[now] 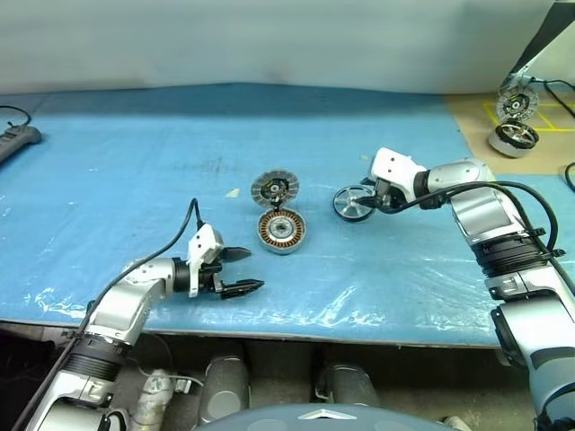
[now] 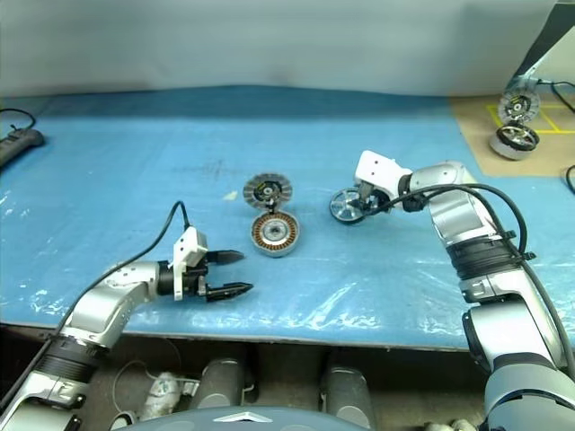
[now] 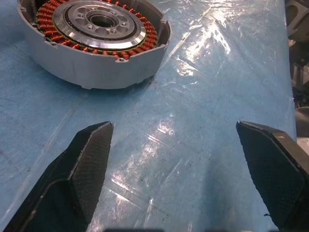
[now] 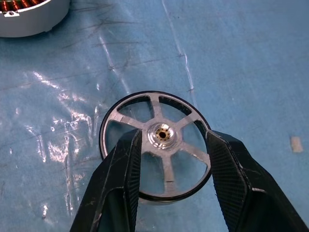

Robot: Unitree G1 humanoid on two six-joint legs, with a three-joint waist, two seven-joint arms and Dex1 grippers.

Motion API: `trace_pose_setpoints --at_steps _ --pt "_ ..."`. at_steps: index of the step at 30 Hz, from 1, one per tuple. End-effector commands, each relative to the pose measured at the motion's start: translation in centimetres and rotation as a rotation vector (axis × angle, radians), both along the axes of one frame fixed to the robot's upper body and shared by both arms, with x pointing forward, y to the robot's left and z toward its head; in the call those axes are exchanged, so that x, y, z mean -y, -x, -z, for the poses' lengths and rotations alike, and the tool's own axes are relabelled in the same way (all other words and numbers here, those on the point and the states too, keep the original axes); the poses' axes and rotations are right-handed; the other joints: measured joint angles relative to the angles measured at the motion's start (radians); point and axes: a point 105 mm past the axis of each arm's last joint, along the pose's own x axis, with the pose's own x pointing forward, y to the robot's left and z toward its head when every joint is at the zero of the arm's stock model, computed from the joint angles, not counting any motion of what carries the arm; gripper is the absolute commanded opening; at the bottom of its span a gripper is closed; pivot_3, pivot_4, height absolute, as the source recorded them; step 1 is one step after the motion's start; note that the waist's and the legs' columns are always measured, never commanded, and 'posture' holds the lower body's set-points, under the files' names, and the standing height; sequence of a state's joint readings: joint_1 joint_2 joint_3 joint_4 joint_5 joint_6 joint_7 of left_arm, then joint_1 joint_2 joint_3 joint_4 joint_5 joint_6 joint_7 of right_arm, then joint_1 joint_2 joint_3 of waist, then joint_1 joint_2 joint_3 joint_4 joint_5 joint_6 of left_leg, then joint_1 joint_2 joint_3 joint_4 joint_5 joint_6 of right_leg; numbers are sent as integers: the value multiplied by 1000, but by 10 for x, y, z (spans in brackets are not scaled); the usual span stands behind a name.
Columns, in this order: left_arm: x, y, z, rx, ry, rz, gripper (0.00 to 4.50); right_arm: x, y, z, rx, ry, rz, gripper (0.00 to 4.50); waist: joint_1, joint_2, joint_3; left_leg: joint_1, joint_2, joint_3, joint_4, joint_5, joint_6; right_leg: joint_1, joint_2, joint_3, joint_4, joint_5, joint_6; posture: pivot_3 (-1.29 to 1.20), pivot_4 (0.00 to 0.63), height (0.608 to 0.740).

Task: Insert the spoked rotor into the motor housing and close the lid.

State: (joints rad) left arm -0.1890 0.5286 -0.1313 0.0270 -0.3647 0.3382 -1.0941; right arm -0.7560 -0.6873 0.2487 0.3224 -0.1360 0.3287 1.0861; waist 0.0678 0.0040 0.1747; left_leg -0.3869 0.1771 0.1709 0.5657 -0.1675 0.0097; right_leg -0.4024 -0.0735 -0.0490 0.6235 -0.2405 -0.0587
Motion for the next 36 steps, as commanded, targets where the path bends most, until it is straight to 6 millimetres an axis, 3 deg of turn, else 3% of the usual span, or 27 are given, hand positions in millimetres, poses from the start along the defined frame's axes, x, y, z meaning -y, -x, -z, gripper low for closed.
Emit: trace_pose_setpoints --at_steps 1,13,17,20,23,25,31,36 --pt "4 0 -7 23 -1 10 4392 -10 1 -1 9 -17 -25 2196 0 0 0 0 0 0 0 0 0 0 0 0 0 0 0 0 150 740" --pt "18 6 -24 34 -7 20 4392 -1 -10 6 18 25 12 2196 1 0 0 0 0 0 0 0 0 0 0 0 0 0 0 0 150 740" --pt "16 6 -22 26 -16 23 4392 -9 -6 -14 35 -34 -36 2196 0 0 0 0 0 0 0 0 0 0 0 0 0 0 0 0 150 740" --pt "4 1 -17 19 -25 10 4392 -17 -8 -30 42 -121 -30 2196 -1 0 0 0 0 0 0 0 0 0 0 0 0 0 0 0 150 740" --pt "1 0 -16 20 -23 14 4392 -17 -7 -31 49 -114 -39 2747 1 0 0 0 0 0 0 0 0 0 0 0 0 0 0 0 150 740" --pt "3 2 -18 22 -17 21 4392 -16 -9 -32 45 -122 -15 3419 1 0 0 0 0 0 0 0 0 0 0 0 0 0 0 0 150 740" --pt "12 9 -22 30 -16 32 4392 -5 -12 -23 37 -72 7 3419 2 0 0 -1 0 0 0 0 0 0 0 0 0 0 0 0 150 740" --pt "5 13 -8 14 -25 25 4392 6 -21 -26 45 -94 56 3419 -2 0 0 0 0 0 0 0 0 0 0 0 0 0 0 0 150 740"
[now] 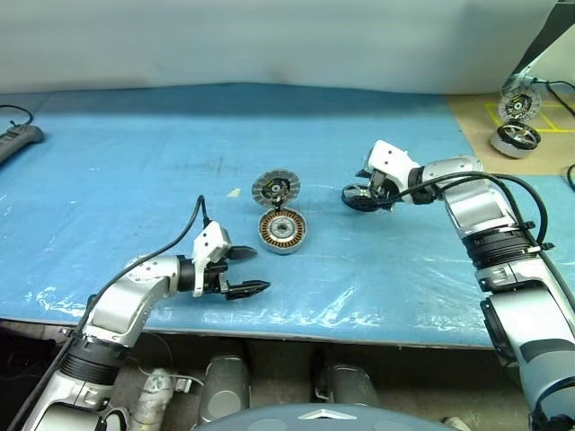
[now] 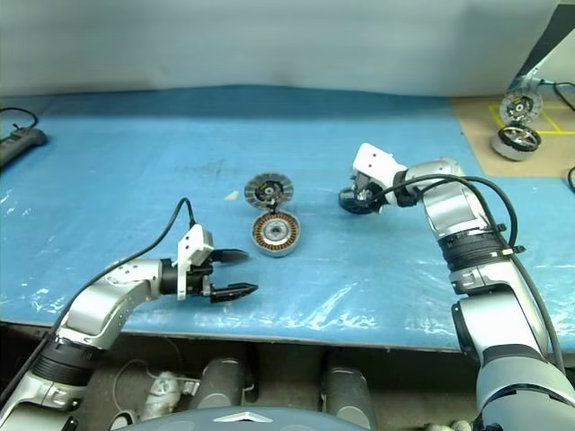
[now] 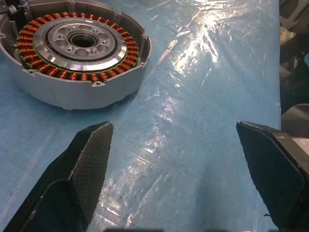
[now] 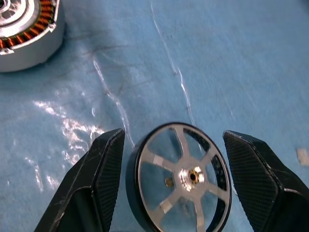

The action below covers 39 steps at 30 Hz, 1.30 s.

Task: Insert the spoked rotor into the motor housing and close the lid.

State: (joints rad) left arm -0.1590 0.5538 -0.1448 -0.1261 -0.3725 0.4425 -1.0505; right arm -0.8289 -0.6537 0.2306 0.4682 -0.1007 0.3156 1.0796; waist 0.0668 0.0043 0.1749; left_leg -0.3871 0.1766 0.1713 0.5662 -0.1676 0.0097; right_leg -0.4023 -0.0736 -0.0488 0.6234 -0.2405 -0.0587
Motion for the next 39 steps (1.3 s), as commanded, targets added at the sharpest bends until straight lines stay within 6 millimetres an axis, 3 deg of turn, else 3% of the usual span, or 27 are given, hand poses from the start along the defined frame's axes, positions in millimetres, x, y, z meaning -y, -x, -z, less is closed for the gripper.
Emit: trace_pose_setpoints --at_steps 1,6,10,16,21,24,26,28,35,39 --pt "-7 2 6 9 6 3 4392 5 -9 -21 69 -10 17 3419 -2 0 0 0 0 0 0 0 0 0 0 0 0 0 0 0 150 740" --pt "-11 0 14 5 6 5 4392 10 -10 -10 57 34 18 3419 2 0 0 0 0 0 0 0 0 0 0 0 0 0 0 0 150 740" --pt "0 -5 13 12 10 13 4392 10 -8 5 46 105 -7 3419 2 0 0 0 0 0 0 0 0 0 0 0 1 0 0 0 150 740" --pt "21 -6 -4 30 19 26 4392 14 -6 24 36 201 -27 3419 2 0 0 0 0 0 1 0 0 0 0 0 0 0 0 0 150 740" --pt "14 -7 -13 28 15 17 4392 14 -3 29 19 207 -33 3419 0 0 0 0 1 0 0 0 0 0 0 0 0 0 0 0 150 740" --pt "2 -5 -13 23 9 12 4392 16 -2 34 7 220 -31 2890 0 0 0 0 1 0 0 0 0 0 0 0 1 0 0 0 150 740" --pt "-5 -4 -13 19 9 9 4392 18 1 36 4 236 -43 2237 0 0 0 0 1 0 1 0 0 0 0 0 1 0 0 0 150 740" --pt "-8 -2 -15 19 12 11 4392 18 2 37 2 231 -42 1707 1 0 0 1 1 0 1 0 0 2 0 0 0 0 0 0 150 740" --pt "-11 7 -1 11 23 14 4392 2 15 21 23 79 -72 1683 1 0 0 3 1 0 1 -2 -3 3 0 0 0 0 0 0 150 740" --pt "-4 7 4 25 22 16 4392 -17 35 3 32 -120 -82 1683 3 0 0 2 1 0 -1 -1 -1 2 0 0 -1 0 0 0 150 740"
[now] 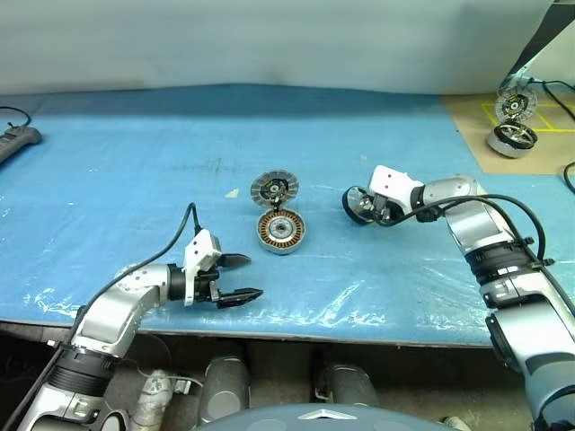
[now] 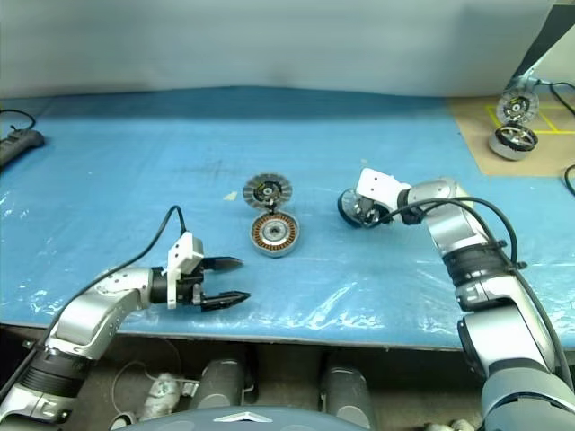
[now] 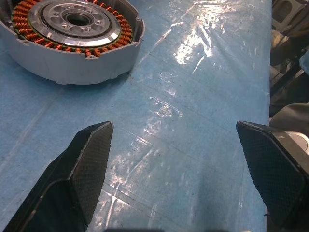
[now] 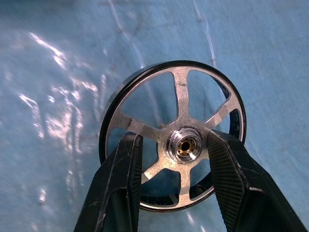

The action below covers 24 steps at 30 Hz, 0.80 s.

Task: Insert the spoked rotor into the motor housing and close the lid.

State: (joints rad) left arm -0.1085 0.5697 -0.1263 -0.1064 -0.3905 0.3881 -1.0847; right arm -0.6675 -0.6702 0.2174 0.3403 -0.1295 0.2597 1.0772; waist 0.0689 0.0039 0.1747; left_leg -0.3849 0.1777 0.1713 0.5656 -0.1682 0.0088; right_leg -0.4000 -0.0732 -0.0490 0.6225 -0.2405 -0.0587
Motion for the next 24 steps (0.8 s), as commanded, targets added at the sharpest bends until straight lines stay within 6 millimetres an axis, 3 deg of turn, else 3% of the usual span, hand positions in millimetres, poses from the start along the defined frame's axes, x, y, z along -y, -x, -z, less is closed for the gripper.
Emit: trace_pose_setpoints --at_steps 1,6,11,16,24 --pt "7 -2 -3 42 3 10 4392 -24 17 -32 31 -225 -27 1683 1 0 0 0 0 0 0 0 0 0 0 0 0 0 0 0 150 740" --pt "7 -14 -21 62 3 10 4392 -64 51 -65 -22 -519 -98 1683 1 1 0 0 0 0 -1 0 1 -1 0 0 1 0 0 0 150 740" --pt "2 -21 -17 55 -12 11 4392 -74 50 -60 -21 -503 -68 1683 1 1 0 1 -1 0 -2 -1 -3 0 0 0 -1 0 0 0 150 740" --pt "4 -27 -10 55 -10 6 4392 -93 63 -76 -94 -628 -147 1683 1 1 0 0 -1 0 -4 -1 -3 -2 0 1 -2 0 0 0 150 740" --pt "10 -31 -12 68 -2 4 4392 -116 59 -43 -195 -621 -165 1683 0 1 0 0 -1 0 -4 -1 -3 -2 0 1 -2 0 0 0 150 740"
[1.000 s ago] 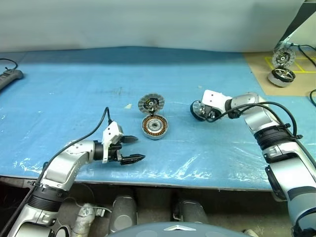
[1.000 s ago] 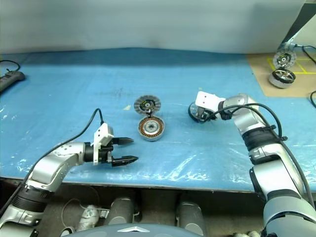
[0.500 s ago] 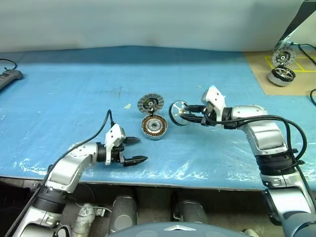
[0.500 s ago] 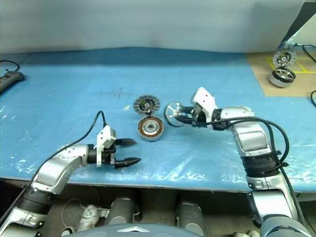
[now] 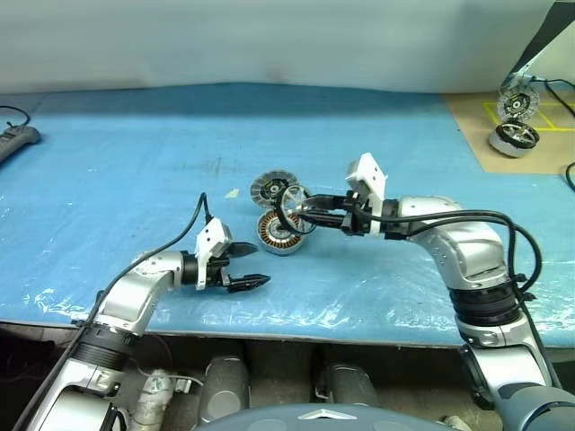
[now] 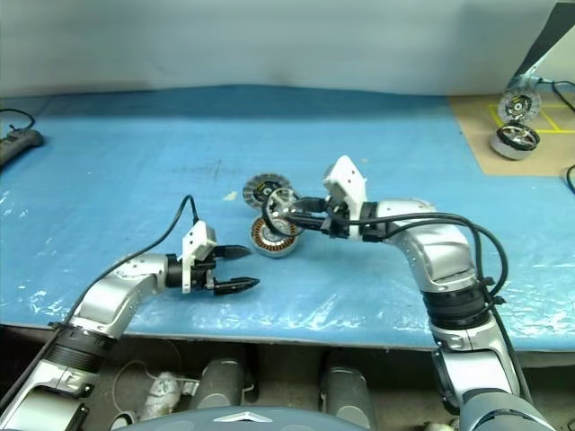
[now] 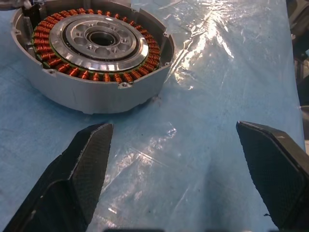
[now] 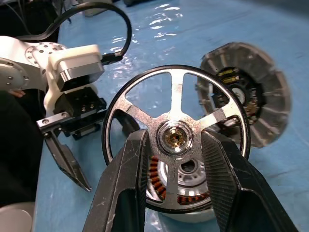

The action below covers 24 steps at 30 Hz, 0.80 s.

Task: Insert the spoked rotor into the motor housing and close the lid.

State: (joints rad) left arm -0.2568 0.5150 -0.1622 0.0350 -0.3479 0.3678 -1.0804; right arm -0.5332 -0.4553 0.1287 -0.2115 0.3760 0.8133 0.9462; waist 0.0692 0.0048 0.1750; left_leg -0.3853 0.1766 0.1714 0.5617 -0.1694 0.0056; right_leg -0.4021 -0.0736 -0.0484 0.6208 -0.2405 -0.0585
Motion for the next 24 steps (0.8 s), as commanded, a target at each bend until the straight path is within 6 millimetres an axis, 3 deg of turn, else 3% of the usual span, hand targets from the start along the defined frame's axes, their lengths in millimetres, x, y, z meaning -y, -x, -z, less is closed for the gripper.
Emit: trace_pose_setpoints --at_steps 1,9,17,24 --pt "-3 -2 -7 37 2 3 4392 -8 -6 0 30 -6 -8 1683 0 0 0 0 0 0 0 0 0 0 0 0 0 0 0 0 150 740" --pt "-30 3 11 26 -14 -22 4392 -6 -21 9 12 -4 30 1683 0 0 0 0 0 0 0 1 -1 0 0 0 -1 0 0 0 150 740" --pt "-26 3 9 33 -6 -14 4392 -21 -14 18 3 13 -23 1683 0 0 0 0 0 0 0 0 -1 0 0 0 0 0 0 0 150 740" --pt "-15 3 -2 37 -2 -5 4392 -13 -19 28 4 64 2 1683 0 0 0 0 0 0 0 0 -1 0 0 0 0 0 0 0 150 740"
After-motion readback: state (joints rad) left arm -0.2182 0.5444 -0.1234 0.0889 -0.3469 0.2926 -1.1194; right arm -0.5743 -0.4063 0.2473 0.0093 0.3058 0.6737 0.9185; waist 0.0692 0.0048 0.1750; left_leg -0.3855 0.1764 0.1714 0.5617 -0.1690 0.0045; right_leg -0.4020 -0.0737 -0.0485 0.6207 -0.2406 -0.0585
